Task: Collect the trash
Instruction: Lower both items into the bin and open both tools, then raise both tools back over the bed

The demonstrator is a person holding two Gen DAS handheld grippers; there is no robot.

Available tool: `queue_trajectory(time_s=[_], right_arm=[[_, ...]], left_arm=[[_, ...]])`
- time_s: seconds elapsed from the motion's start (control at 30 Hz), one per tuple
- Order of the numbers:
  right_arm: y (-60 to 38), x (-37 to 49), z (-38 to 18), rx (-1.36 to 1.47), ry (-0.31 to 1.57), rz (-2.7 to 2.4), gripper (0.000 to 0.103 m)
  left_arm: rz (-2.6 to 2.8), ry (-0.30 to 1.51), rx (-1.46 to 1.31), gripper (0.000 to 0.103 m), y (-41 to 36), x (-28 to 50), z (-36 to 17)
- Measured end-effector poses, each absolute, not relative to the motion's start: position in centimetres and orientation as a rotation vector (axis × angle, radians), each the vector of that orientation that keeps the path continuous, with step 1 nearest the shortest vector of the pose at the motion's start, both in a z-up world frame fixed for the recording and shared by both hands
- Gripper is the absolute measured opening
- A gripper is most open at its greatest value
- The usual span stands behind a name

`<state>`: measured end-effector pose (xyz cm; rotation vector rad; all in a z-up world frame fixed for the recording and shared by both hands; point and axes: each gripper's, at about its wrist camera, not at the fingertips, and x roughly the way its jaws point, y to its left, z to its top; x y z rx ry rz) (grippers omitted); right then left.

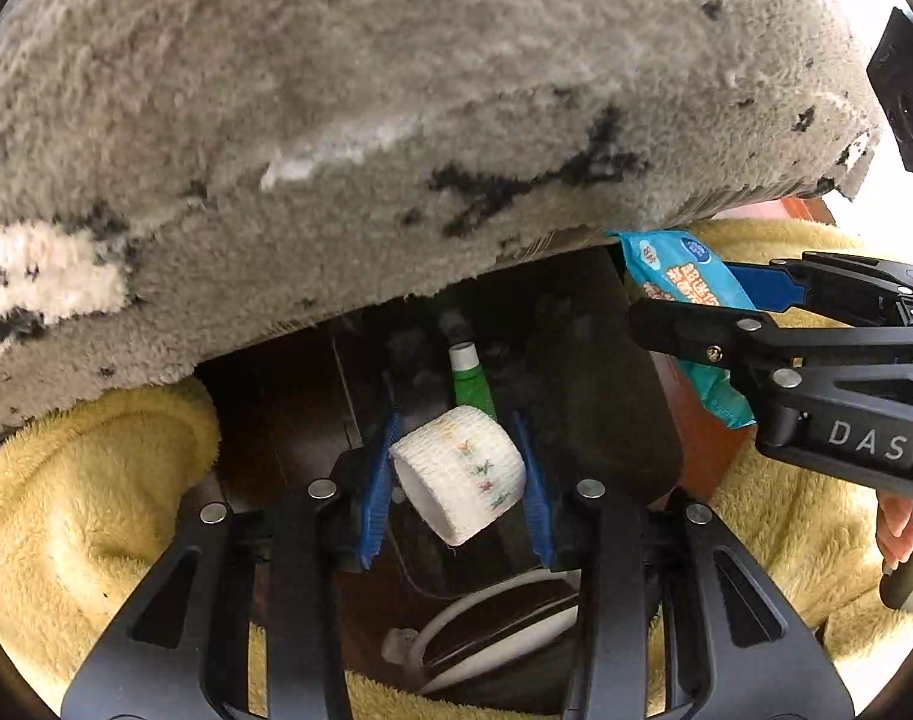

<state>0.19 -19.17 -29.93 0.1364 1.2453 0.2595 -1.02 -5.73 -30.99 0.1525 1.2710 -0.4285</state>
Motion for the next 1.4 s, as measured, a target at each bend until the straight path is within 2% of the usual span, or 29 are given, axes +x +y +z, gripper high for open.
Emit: queue_trajectory(time_s=[0.2,0.3,0.37,0.53,0.73,1.4], right_arm=[[-20.1,0.8,-29.6,0.150,1.242,0.259,0.048],[-20.6,1.3,-29.4,0.145,1.231,0.244,0.052],[-20.5,1.3,-28.8,0.128,1.213,0.219,0.066],[-21.0,1.1,-27.7,0.120,1.175,0.162,0.080],[-21.9,0.8,-25.7,0.096,1.122,0.110,0.088],[-24.8,1.6,-12.7,0.063,0.774,0.068,0.089]], left_arm=[[-0.431,1.276,0.158,0.038,-6.7,-0.8,-31.7],[-0.426,1.273,0.152,0.050,-6.6,-0.6,-31.5],[-0.422,1.267,0.149,0.056,-6.3,-0.7,-30.9],[-0.413,1.240,0.146,0.078,-6.2,-0.7,-29.7],[-0.395,1.189,0.145,0.091,-5.5,-0.3,-27.6],[-0.301,0.839,0.140,0.092,-1.9,1.4,-14.0]])
